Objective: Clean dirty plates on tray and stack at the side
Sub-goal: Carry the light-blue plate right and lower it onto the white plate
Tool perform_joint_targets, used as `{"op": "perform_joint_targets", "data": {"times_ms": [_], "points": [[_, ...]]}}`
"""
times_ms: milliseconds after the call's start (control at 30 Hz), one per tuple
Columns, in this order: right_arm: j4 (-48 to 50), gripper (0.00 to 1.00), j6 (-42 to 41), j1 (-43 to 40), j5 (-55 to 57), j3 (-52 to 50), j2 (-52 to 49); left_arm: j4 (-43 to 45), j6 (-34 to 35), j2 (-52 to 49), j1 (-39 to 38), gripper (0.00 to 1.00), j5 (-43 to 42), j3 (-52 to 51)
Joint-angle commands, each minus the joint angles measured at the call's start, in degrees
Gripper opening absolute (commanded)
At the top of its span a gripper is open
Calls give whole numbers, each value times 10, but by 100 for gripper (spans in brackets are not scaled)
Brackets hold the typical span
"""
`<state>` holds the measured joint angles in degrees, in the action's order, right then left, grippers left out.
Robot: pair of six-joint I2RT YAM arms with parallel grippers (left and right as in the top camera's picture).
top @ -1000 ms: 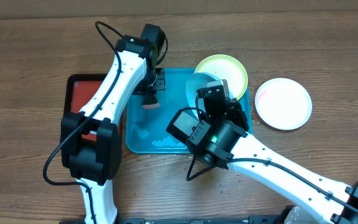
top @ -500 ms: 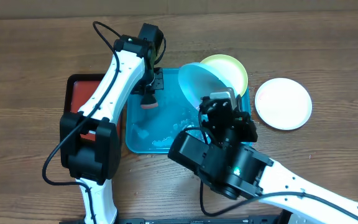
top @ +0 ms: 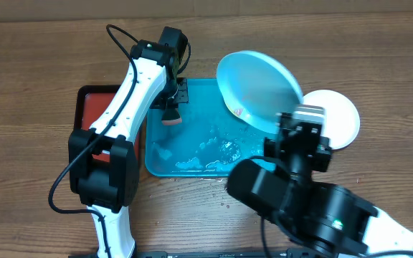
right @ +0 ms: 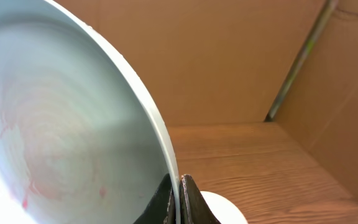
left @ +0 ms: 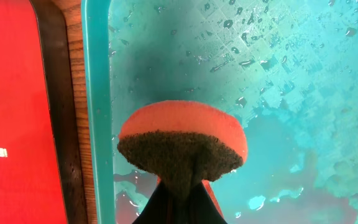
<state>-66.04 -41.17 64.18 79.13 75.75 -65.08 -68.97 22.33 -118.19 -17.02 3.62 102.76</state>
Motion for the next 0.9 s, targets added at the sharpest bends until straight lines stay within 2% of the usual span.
{"op": "perform_joint_targets", "data": {"times_ms": [0,233,367,667,800,867], "points": [[3,4,-41,2,23,16,43,0,0,3,3,4,2,-2],[-5,4,-40,1,1,16,64,0,0,3,3,4,1,-2],[-7,4,-2,-7,-41,15,43,0,0,3,3,4,1,-2],[-27,4,85,-42,-71,15,-137,0,0,3,3,4,1,-2],[-79,4,76,-53,-35,15,-214,-4,0,3,3,4,2,-2],[-100,4,30,-55,-26,15,-223,-4,-1,3,3,4,2,-2]]}}
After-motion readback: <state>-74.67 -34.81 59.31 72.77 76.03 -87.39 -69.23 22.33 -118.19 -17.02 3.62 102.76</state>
